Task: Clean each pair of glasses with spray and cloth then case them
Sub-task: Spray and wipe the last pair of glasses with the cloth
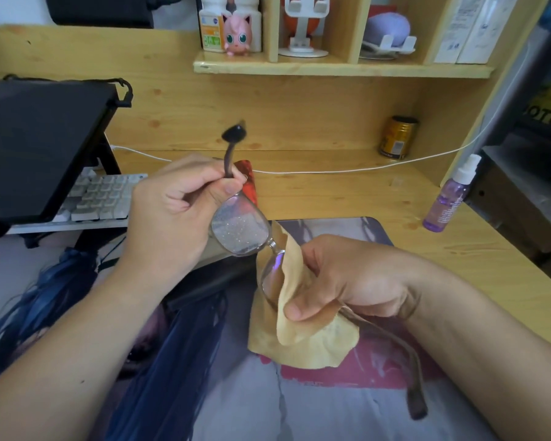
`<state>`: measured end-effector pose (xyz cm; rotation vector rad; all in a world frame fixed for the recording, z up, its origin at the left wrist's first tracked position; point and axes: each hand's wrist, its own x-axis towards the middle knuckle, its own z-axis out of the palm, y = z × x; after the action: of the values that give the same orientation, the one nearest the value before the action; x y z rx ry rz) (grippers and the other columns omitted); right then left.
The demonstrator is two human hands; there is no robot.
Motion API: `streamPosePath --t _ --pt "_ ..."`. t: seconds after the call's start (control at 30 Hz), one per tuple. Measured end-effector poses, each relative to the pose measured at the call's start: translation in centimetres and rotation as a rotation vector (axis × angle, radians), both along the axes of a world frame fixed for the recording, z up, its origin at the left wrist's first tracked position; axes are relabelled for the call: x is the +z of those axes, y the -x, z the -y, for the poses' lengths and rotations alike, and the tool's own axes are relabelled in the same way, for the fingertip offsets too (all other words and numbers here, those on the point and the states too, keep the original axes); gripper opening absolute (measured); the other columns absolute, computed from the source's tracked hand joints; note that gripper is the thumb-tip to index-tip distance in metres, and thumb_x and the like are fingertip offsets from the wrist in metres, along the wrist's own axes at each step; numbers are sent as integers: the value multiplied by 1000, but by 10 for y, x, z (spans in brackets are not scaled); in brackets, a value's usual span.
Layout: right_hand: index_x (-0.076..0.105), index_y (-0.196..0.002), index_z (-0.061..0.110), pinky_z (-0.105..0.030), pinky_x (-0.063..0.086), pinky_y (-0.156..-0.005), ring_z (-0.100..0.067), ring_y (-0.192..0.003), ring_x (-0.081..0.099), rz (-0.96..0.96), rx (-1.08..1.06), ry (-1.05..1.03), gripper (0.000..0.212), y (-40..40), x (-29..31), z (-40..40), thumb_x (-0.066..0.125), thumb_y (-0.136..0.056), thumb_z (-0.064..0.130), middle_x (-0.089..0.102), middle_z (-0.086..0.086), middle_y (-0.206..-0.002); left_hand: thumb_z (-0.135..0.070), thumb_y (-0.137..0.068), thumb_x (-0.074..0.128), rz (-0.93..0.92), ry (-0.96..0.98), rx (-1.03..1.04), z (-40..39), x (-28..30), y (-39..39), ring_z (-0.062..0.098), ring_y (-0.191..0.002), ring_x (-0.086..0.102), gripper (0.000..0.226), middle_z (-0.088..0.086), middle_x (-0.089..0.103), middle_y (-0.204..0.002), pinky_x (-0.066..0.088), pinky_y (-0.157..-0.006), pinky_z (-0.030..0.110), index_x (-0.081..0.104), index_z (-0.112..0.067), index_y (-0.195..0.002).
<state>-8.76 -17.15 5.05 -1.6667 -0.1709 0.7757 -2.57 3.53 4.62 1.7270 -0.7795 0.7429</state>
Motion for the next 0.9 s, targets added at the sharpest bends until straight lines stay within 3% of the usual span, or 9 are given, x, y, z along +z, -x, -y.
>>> streamPosePath --t 0.17,0.37,0.5,0.6,0.7,0.8,0.9 --pt "71 -83 4 -38 60 -81 -25 -77 72 106 -120 6 18 1 1 -10 74 -78 -13 74 -10 -80 -4 -92 68 2 -36 -17 7 -1 4 3 -90 65 18 -4 71 -93 49 -86 20 70 -22 -94" --pt "68 -90 3 -22 55 -66 -13 -72 70 208 -216 -128 13 4 3 -6 66 -87 -9 73 -5 -78 -11 -96 66 -48 18 1 3 1 2 9 -88 66 17 -8 70 -91 51 -85 29 70 -28 -94" --pt "70 -91 -1 -19 53 -64 -11 -68 68 272 -303 -201 8 3 5 -4 63 -90 -5 72 -5 -75 -14 -98 64 -62 30 33 -3 2 0 9 -85 64 8 -3 68 -84 52 -84 26 71 -15 -96" --pt "69 -87 -3 -17 53 -55 -10 -61 69 276 -441 -289 3 -2 10 -3 68 -84 -3 72 -5 -69 -17 -99 63 -34 54 79 -8 5 -6 8 -90 64 8 -5 69 -89 49 -86 24 71 -17 -96" --pt "71 -83 -2 -26 58 -64 -19 -70 72 237 -526 -390 13 -6 8 2 73 -71 3 73 -13 -76 -19 -99 63 -13 45 100 -8 4 -7 -1 -90 63 8 -7 68 -89 47 -86 18 69 -18 -93" --pt "71 -102 -9 -38 61 -83 -28 -88 72 200 -662 -484 31 -14 7 11 69 -75 7 73 -22 -98 -17 -99 62 4 53 135 -11 5 -7 -6 -88 61 9 -6 67 -88 45 -85 14 69 -18 -93" --pt "79 -82 3 -41 61 -84 -25 -85 75 161 -850 -592 13 -25 4 24 66 -78 4 77 -16 -94 -14 -100 61 19 86 188 -17 6 -10 -7 -86 60 9 -4 65 -86 44 -84 13 69 -17 -98"
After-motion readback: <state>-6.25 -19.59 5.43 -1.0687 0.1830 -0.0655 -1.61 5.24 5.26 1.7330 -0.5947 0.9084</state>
